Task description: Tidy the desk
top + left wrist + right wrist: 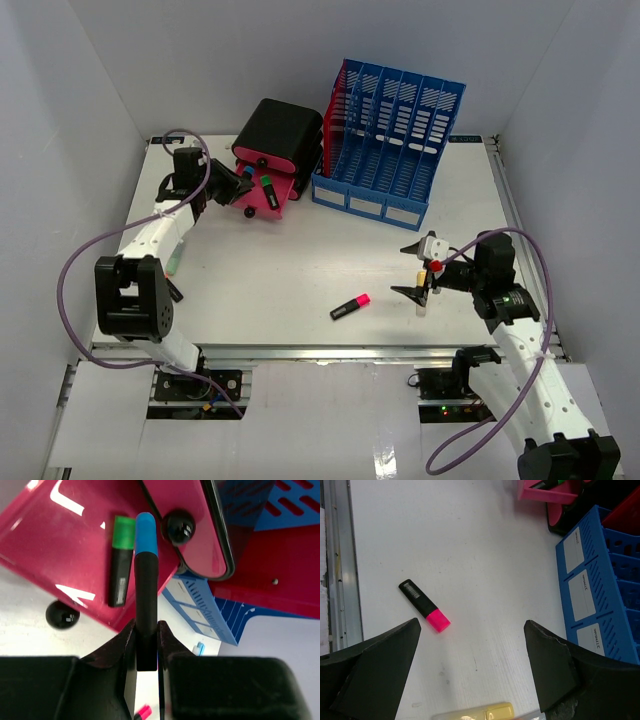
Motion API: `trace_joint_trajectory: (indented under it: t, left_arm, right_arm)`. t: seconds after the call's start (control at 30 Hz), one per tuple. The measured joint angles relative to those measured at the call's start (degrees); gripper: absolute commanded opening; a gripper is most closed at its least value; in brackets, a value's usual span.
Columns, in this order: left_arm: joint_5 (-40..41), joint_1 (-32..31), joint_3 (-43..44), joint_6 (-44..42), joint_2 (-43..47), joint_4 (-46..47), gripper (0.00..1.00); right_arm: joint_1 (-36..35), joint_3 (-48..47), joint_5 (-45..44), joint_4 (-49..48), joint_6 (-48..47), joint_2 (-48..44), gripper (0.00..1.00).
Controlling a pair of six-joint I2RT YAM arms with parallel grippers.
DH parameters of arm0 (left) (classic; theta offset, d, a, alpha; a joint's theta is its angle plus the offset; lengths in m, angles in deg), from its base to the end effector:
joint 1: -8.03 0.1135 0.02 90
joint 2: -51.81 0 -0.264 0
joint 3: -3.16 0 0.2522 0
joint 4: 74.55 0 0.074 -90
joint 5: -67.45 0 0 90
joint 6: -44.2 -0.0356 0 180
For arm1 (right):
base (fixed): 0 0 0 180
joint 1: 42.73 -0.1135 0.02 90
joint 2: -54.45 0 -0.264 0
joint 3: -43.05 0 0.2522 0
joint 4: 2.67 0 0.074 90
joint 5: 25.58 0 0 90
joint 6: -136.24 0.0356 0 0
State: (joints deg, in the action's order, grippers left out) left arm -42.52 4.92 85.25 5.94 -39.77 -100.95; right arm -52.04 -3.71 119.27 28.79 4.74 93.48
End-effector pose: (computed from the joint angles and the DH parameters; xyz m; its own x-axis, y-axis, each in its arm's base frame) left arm 0.3619 -0.0318 0.2728 -0.6195 -0.7054 -0.3445 -0.2570 0.5968 -0.7601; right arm 0.1446 0.0532 0.2756 0.2537 -0.3450 -0.9037 -0.8861 0.2917 -0.3602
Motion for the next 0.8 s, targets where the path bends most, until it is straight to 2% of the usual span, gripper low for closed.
trace_joint_trajectory:
  t: [0.17, 0.43, 0.5, 0.57, 0.63, 0.7, 0.8]
  left_arm:
    - [1.12, 0.12, 5.97, 0.76, -6.79, -0.81, 0.13]
    - [2.62, 0.29, 10.57, 1.95, -13.31, -2.83, 0.17]
    - [2.63, 0.3, 11.65, 1.93, -14.28, -3.1, 0.27]
    - [2.56, 0.3, 12.58, 1.92, -15.25, -3.22, 0.54]
    - [2.3, 0.3, 13.22, 2.13, -16.14, -3.34, 0.69]
    - [1.87, 0.3, 13.33, 1.92, -16.69, -3.88, 0.78]
    - [1.54, 0.31, 13.35, 1.52, -16.98, -4.97, 0.84]
  right_arm:
    - [1.53, 0.18, 1.64, -0.11, 0.44, -0.61, 0.91]
    - [3.26, 0.18, 3.32, -0.16, 0.63, -0.75, 0.91]
    - [3.78, 0.21, 3.77, -0.17, 0.66, -0.82, 0.91]
    - [4.19, 0.23, 4.19, -0.19, 0.66, -0.85, 0.91]
    - [4.57, 0.26, 4.62, -0.2, 0.69, -0.9, 0.91]
    - [4.9, 0.34, 4.99, -0.23, 0.7, -1.04, 0.91]
    - [5.16, 0.69, 5.36, -0.32, 0.78, -1.1, 0.91]
